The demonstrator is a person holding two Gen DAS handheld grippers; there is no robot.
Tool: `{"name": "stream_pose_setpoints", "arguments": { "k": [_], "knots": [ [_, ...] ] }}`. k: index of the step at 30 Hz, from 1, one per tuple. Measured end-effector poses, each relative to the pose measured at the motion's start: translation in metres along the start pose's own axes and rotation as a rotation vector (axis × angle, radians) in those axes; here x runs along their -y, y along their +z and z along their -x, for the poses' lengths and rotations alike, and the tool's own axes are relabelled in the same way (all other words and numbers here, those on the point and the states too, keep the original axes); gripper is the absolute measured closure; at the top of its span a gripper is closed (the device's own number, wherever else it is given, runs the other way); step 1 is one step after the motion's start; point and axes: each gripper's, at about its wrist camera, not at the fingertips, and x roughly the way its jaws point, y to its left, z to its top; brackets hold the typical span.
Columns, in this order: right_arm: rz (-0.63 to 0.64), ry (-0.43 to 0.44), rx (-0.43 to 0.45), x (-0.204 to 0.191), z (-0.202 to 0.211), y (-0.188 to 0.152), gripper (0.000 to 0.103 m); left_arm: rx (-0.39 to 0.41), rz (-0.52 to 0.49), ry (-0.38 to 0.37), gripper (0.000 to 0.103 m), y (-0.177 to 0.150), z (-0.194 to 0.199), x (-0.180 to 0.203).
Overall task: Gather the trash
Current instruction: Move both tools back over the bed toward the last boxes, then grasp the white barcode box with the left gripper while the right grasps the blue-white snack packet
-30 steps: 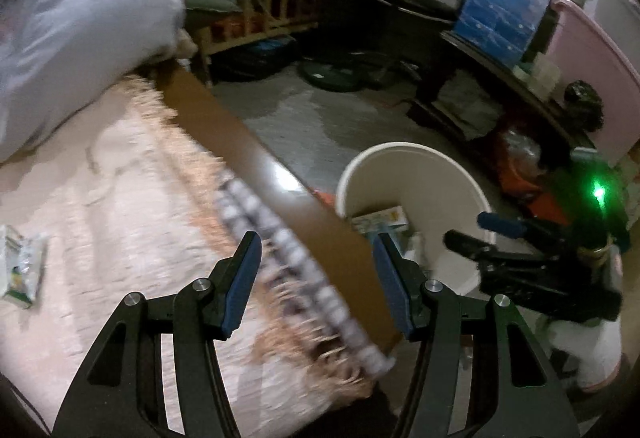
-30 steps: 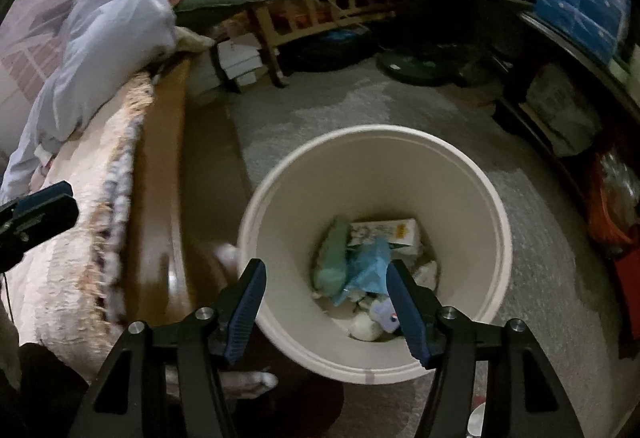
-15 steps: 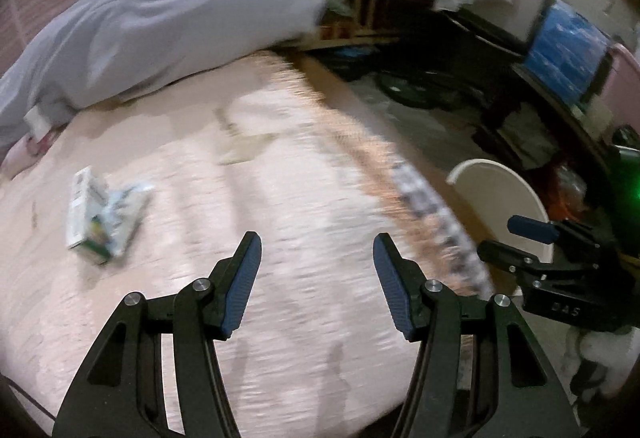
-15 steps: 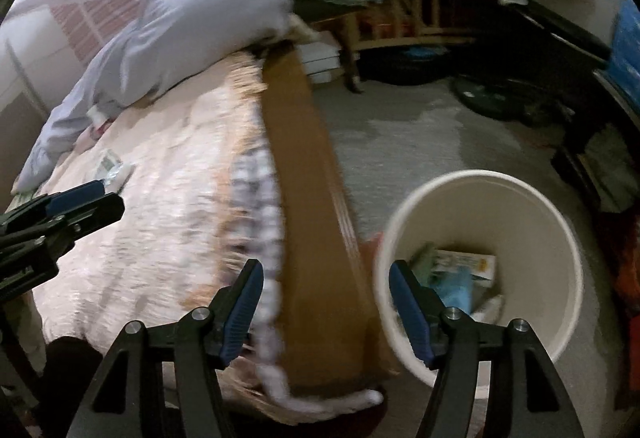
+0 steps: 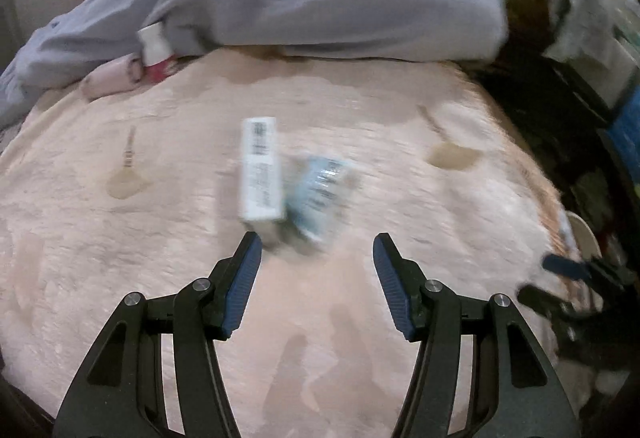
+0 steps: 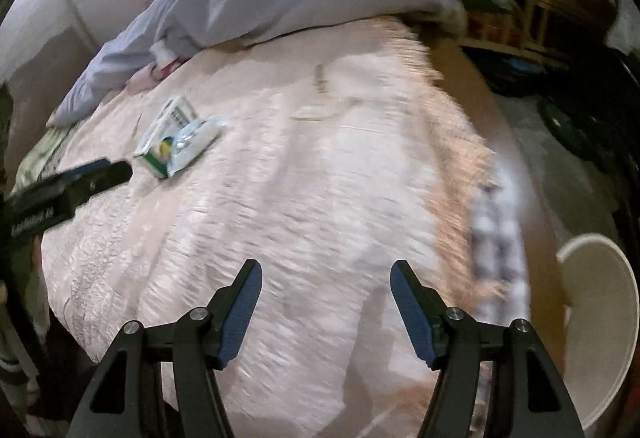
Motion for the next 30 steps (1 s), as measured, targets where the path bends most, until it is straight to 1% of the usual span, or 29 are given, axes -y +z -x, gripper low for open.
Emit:
{"name": "stream_pose_setpoints", "arguments": {
  "k": [4,7,12,13,14,15,16,17,22,27,30],
  "knots": [
    [0.03,0.021,-0.01,-0.02,-0.012,0.011,0.039,-0.003,0.067,0.037,0.046,0.018,-0.023,-0.025],
    [0.043,0.026,-0.01,-0.027,-0.015,0.016,0.039,-0.017,0.115,0.034,0.046,0.035,-0.044,-0.037],
    [0.06,0.039,-0.022,-0.039,-0.027,0.029,0.038,-0.075,0.117,0.031,0.047,0.05,-0.079,-0.044],
    [0.065,0.041,-0.024,-0.042,-0.029,0.031,0.038,-0.078,0.116,0.032,0.049,0.051,-0.083,-0.046],
    [0.071,0.045,-0.027,-0.045,-0.032,0.034,0.038,-0.075,0.115,0.031,0.062,0.05,-0.084,-0.049],
    [0.077,0.05,-0.03,-0.049,-0.035,0.037,0.038,-0.073,0.115,0.022,0.07,0.048,-0.084,-0.053],
    [0.08,0.056,-0.032,-0.051,-0.038,0.04,0.038,-0.073,0.115,0.008,0.075,0.047,-0.082,-0.057],
    [0.082,0.064,-0.036,-0.054,-0.041,0.043,0.038,-0.072,0.118,-0.007,0.075,0.046,-0.079,-0.061],
    [0.089,0.123,-0.057,-0.077,-0.065,0.065,0.038,-0.078,0.107,-0.004,0.076,0.032,-0.06,-0.083],
    [0.089,0.188,-0.111,-0.105,-0.103,0.089,0.037,-0.083,0.095,0.028,0.076,0.01,-0.04,-0.1],
    [0.081,0.185,-0.11,-0.118,-0.121,0.104,0.037,-0.09,0.078,0.041,0.076,-0.001,-0.034,-0.102]
  ]
}}
